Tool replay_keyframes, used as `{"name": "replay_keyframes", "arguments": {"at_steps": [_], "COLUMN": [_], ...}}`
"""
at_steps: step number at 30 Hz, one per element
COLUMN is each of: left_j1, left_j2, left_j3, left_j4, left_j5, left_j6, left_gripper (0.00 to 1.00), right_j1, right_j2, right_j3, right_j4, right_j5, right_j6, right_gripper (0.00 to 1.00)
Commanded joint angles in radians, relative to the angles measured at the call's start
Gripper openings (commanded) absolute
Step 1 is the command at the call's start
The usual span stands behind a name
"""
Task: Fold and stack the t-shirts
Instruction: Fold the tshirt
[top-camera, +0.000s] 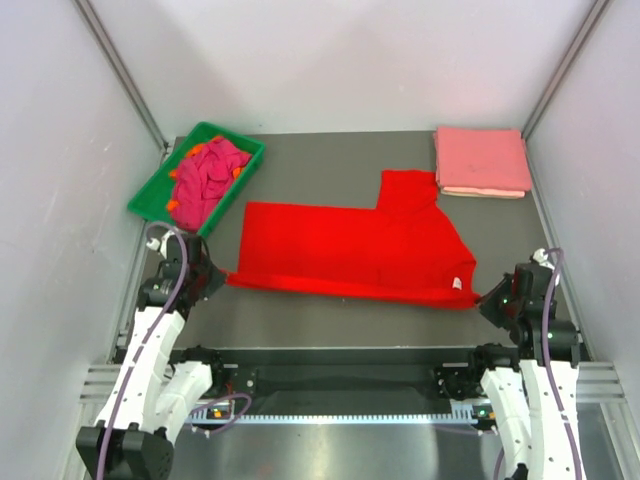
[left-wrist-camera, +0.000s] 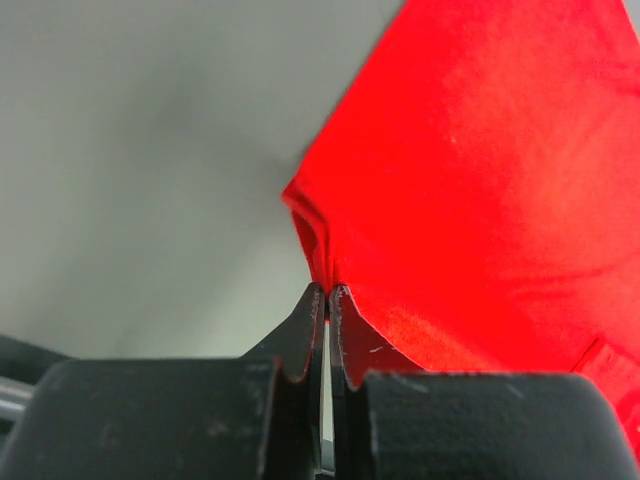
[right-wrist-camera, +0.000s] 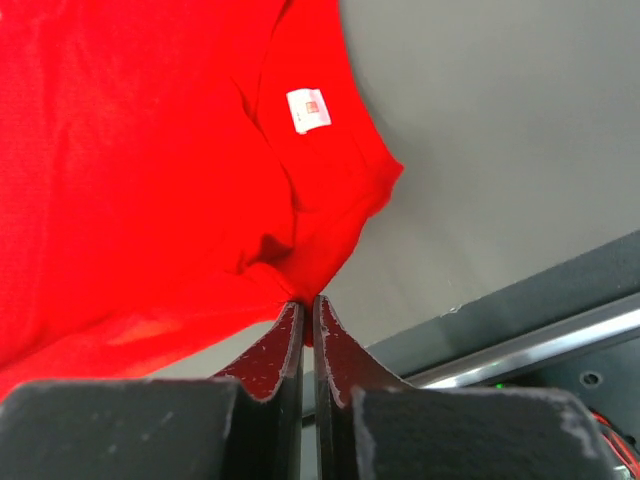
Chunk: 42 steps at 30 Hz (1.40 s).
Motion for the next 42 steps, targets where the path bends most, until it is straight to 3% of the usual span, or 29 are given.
{"name": "replay_keyframes", "arguments": {"at_steps": [1,5,6,7,22,25,28,35,37,39,42], "left_j1": [0.006,0.006,0.006,0.006,0.006,0.006,0.006,0.006,0.006,0.006,0.006], "left_j2": [-0.047,-0.051,-0.053,-0.054,-0.125,-0.123,-0.128,-0.186,-0.201,-0.203,-0.188], "left_j3": [0.01,0.012,0.009,0.007,-0.057,-0.059,-0.043,0.133,0.15,0.155,0.153], "left_j4": [-0.065,-0.078,-0.076,-0.076,-0.078,-0.09,-0.136,-0.324,-0.341,-0.345,-0.308], "left_j5": [-0.116,-0.087,-0.079,-0.075,0.0,-0.003,-0.018,-0.151,-0.164,-0.199,-0.22], "left_j6": [-0.057,-0.064,-0.062,-0.062,-0.099,-0.107,-0.111,-0.183,-0.191,-0.185,-0.145], "left_gripper": [0.0,0.0,0.0,0.0,0.0,0.0,0.1,0.22,0.29,0.53,0.54], "right_j1": [0.002,0.002,0.002,0.002,0.012,0.012,0.012,0.012,0.012,0.012,0.012], "right_j2": [0.014,0.028,0.025,0.019,-0.018,-0.009,0.002,0.008,0.035,0.054,0.103], "right_j3": [0.038,0.054,0.06,0.063,0.129,0.141,0.182,0.277,0.291,0.293,0.299], "right_j4": [-0.034,-0.052,-0.069,-0.076,-0.161,-0.17,-0.208,-0.244,-0.215,-0.186,-0.124], "right_j5": [0.031,0.042,0.039,0.038,0.076,0.07,0.056,0.027,0.024,0.004,-0.007], "right_j6": [-0.002,-0.044,-0.048,-0.056,-0.088,-0.096,-0.094,-0.051,-0.056,-0.056,-0.053], "right_gripper": [0.0,0.07,0.07,0.0,0.05,0.14,0.24,0.31,0.32,0.31,0.31]}}
